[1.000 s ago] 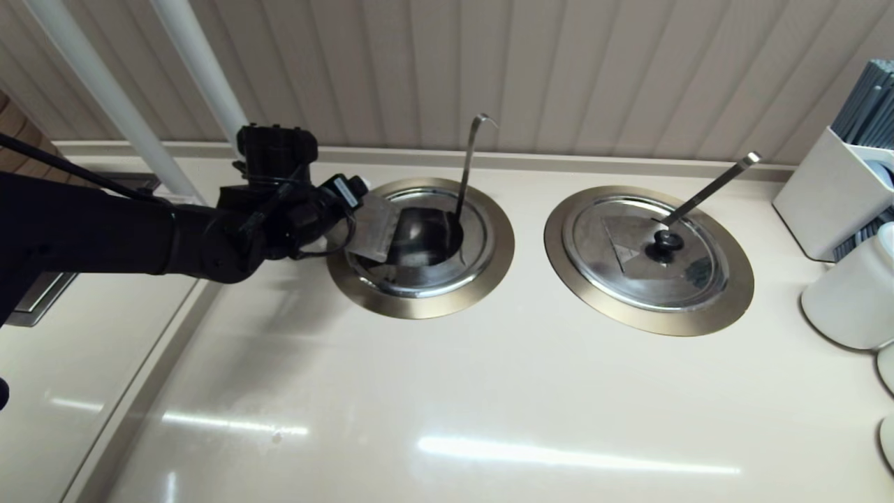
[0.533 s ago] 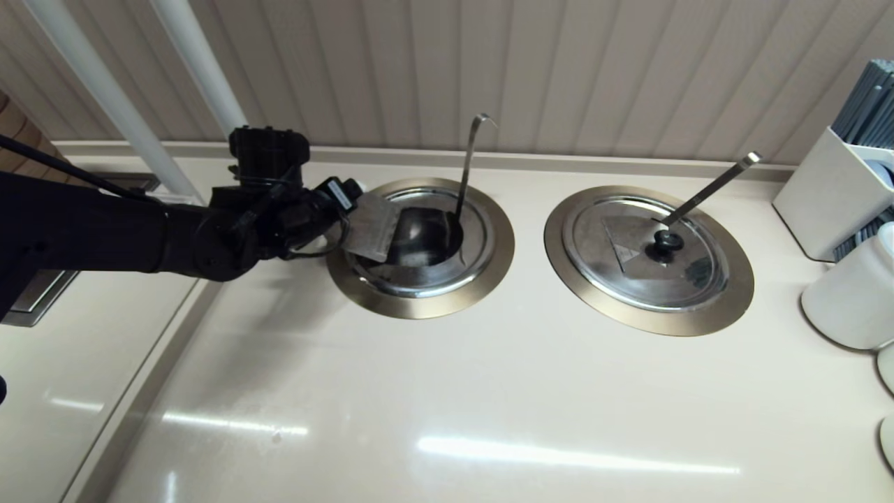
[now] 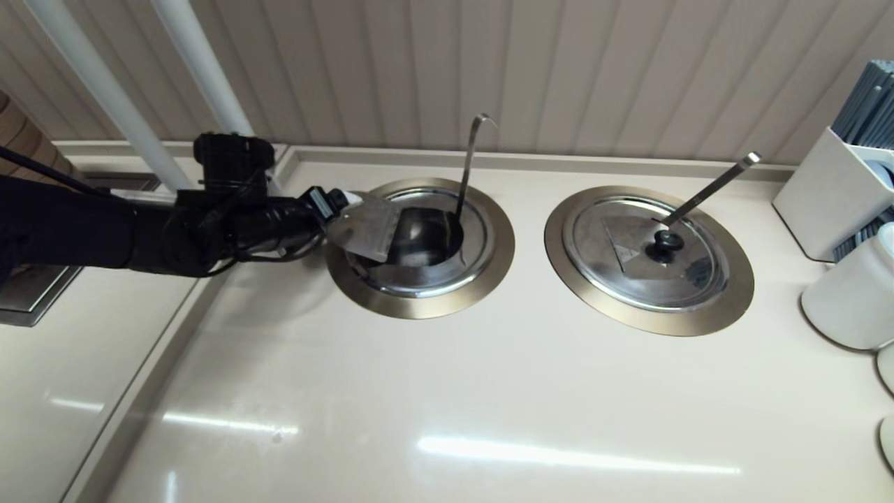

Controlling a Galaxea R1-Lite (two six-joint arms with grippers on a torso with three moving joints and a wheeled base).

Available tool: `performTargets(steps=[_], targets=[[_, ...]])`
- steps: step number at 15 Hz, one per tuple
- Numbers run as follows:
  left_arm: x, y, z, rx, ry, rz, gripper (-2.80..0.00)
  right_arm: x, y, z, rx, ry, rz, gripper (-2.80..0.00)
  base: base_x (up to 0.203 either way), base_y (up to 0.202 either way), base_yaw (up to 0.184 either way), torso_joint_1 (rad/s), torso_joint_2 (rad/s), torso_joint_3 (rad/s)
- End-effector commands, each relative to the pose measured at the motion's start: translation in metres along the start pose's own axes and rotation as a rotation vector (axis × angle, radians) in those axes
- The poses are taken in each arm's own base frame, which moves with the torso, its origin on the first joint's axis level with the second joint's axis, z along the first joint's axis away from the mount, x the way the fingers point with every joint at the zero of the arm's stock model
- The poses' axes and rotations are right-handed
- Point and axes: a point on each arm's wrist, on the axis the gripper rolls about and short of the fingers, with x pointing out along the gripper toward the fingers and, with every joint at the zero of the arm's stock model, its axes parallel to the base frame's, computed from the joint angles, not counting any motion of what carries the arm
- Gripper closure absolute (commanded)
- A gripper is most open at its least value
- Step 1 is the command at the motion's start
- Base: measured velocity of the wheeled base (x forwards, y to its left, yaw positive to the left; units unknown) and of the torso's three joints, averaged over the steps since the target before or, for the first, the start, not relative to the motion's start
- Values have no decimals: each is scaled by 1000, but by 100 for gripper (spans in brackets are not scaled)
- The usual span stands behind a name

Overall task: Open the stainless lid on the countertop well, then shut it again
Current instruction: Close the lid

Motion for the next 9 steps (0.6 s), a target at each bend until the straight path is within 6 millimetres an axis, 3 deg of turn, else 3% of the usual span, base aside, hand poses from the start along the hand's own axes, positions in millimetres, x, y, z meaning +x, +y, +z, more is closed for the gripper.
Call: performTargets(steps=[1, 9], targets=[[-2, 0, 1, -4, 19, -30, -280, 0, 0, -1, 0, 4, 0, 0, 0, 0, 0, 0, 0, 0], [-13, 17, 27, -18, -14, -55, -280, 0, 0, -1, 0, 4, 0, 0, 0, 0, 0, 0, 0, 0]])
